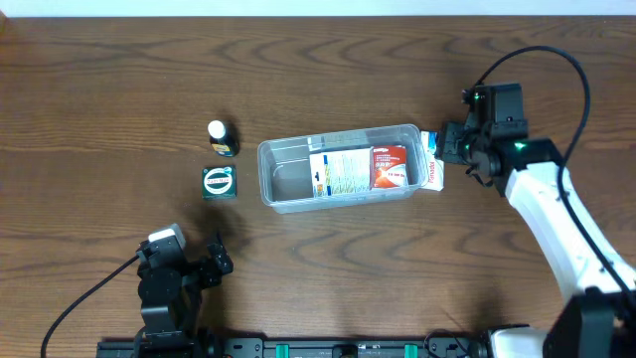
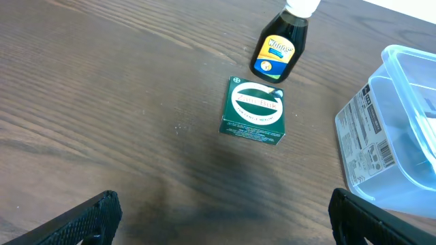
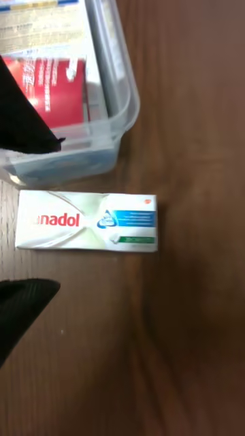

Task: Pack container
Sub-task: 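Release the red box and grasp the white Panadol box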

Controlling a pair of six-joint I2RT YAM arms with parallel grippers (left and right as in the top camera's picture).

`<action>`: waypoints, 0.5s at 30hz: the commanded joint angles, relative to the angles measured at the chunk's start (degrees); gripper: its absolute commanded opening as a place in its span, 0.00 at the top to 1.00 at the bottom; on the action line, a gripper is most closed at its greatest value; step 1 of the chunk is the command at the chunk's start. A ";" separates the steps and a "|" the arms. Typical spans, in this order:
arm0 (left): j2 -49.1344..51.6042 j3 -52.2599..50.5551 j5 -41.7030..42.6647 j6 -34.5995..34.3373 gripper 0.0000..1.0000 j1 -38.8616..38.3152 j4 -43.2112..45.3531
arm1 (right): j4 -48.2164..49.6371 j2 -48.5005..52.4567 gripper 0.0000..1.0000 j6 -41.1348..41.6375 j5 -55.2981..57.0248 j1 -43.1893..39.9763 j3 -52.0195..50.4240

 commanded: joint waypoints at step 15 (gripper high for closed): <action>-0.31 -0.70 0.39 0.13 0.02 -0.28 0.04 | 1.14 6.69 0.23 2.49 -4.07 1.90 0.76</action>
